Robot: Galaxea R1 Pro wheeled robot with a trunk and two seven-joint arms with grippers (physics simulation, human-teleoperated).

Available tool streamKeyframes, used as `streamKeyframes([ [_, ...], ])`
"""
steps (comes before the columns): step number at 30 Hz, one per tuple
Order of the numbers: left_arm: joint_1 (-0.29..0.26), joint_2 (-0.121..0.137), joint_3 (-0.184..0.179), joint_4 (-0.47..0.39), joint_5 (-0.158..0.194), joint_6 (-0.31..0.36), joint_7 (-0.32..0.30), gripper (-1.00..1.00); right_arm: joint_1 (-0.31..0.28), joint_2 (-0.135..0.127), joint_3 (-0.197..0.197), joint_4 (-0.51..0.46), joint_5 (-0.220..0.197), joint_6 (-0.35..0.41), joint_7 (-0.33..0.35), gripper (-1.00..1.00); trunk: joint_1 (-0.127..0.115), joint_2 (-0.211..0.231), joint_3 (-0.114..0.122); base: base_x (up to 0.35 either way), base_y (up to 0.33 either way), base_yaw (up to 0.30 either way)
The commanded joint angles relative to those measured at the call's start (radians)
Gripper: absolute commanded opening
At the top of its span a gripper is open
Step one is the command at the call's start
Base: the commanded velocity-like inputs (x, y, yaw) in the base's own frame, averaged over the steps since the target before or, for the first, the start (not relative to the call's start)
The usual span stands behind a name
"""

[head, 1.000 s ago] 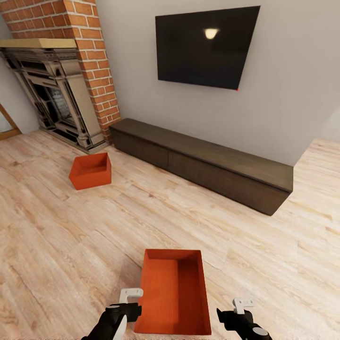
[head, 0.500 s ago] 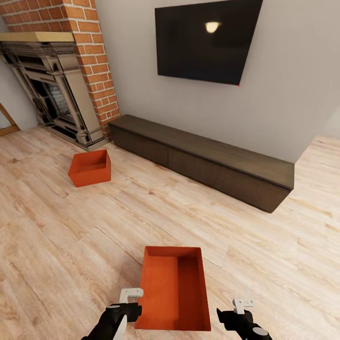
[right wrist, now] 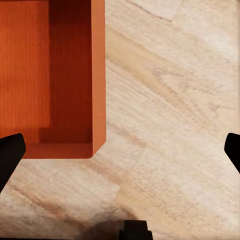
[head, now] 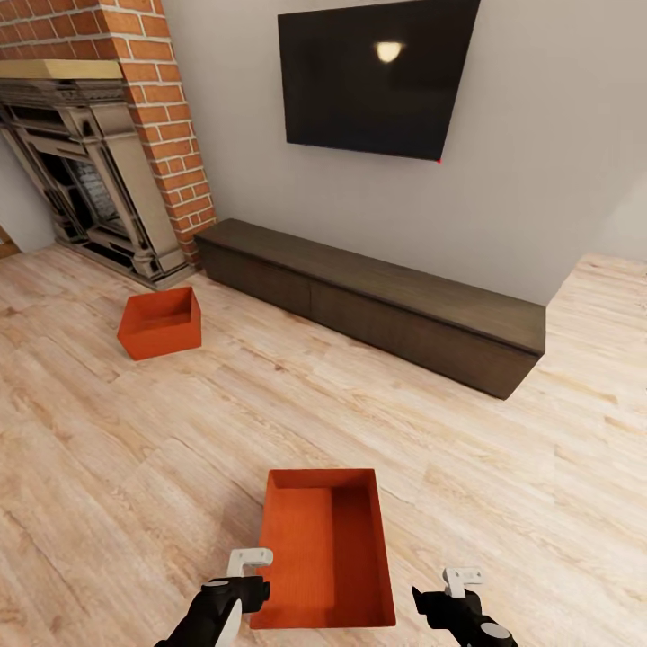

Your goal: Move the two storage containers from the living room to the garage. In the garage, place one container on the floor and stack the other container on top of it (either order is fine).

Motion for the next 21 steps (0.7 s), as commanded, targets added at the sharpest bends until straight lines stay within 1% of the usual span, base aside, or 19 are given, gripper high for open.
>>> streamKeyframes([
  [1, 0.000, 0.000, 0.000, -0.001, -0.001, 0.005, 0.003, 1.00, 0.000, 0.000, 0.000, -0.002, -0.003, 0.006, 0.003, 1.00, 0.000, 0.000, -0.001, 0.000, 0.000, -0.012],
  [5, 0.000, 0.000, 0.000, -0.001, -0.001, 0.006, 0.003, 1.00, 0.000, 0.000, 0.000, -0.002, -0.003, 0.006, 0.003, 1.00, 0.000, 0.000, -0.001, 0.014, 0.000, -0.004],
  [10, 0.000, 0.002, 0.000, -0.002, -0.001, 0.006, 0.003, 1.00, 0.000, 0.000, 0.000, -0.002, -0.002, 0.005, 0.003, 1.00, 0.000, 0.000, -0.001, 0.117, 0.000, -0.001],
  [18, 0.000, 0.000, 0.000, -0.002, 0.000, 0.005, 0.003, 1.00, 0.000, 0.000, 0.004, -0.002, -0.001, -0.026, 0.003, 1.00, 0.000, 0.000, -0.001, 0.015, 0.000, 0.000],
  [20, 0.000, 0.000, 0.001, -0.002, 0.000, 0.005, 0.003, 1.00, 0.000, 0.000, 0.039, -0.002, -0.001, -0.030, -0.002, 1.00, 0.000, 0.000, -0.001, 0.001, 0.000, 0.000],
  [21, 0.000, 0.000, 0.001, -0.002, 0.000, 0.005, 0.002, 1.00, 0.000, 0.000, 0.047, -0.002, -0.001, -0.030, -0.003, 1.00, 0.000, 0.000, -0.001, 0.000, 0.000, 0.000],
])
